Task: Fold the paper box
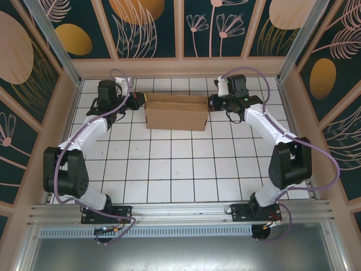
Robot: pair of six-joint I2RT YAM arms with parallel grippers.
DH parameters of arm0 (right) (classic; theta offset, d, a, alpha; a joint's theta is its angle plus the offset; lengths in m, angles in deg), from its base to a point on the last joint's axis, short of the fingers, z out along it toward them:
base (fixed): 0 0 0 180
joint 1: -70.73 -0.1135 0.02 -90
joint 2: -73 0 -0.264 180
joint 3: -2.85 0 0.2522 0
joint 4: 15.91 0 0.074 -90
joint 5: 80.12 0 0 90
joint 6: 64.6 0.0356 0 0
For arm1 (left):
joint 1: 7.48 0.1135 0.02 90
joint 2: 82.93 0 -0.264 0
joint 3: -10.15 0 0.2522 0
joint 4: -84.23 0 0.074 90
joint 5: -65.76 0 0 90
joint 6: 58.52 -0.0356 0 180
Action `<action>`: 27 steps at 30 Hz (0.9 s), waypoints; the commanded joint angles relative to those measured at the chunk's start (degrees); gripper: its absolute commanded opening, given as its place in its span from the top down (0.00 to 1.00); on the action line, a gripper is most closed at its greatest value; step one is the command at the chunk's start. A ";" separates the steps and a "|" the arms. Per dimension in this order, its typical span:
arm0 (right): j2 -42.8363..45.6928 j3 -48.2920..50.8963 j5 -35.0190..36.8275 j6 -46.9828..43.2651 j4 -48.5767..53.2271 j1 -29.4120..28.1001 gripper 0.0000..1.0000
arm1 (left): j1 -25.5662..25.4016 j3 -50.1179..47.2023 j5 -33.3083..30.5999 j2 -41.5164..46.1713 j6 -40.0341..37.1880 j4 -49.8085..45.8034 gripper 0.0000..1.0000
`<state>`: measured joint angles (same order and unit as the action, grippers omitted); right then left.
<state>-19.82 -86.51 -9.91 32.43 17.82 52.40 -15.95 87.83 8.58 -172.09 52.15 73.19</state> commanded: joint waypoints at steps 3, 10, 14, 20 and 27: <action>-1.27 -0.71 -1.79 3.45 0.98 -0.11 1.00 | -0.58 0.82 1.94 -0.88 4.39 -0.64 1.00; -0.25 3.00 3.16 0.61 -0.01 -0.48 1.00 | -0.58 0.29 1.41 -0.57 6.23 -0.21 1.00; 0.90 5.39 5.81 -1.45 -0.60 -1.08 1.00 | -0.58 0.76 1.07 -0.58 6.15 -0.89 1.00; 2.99 7.12 7.05 -2.34 -2.17 -1.79 1.00 | -0.57 0.86 0.52 -0.66 5.53 -1.99 1.00; 2.93 7.30 6.70 -3.01 -2.64 -3.70 1.00 | -0.54 -0.18 0.05 -0.84 7.20 -1.78 1.00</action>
<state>-17.15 -80.85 -3.73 30.24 12.57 50.15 -15.97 87.83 7.95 -172.24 57.77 72.30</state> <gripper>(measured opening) 0.049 0.045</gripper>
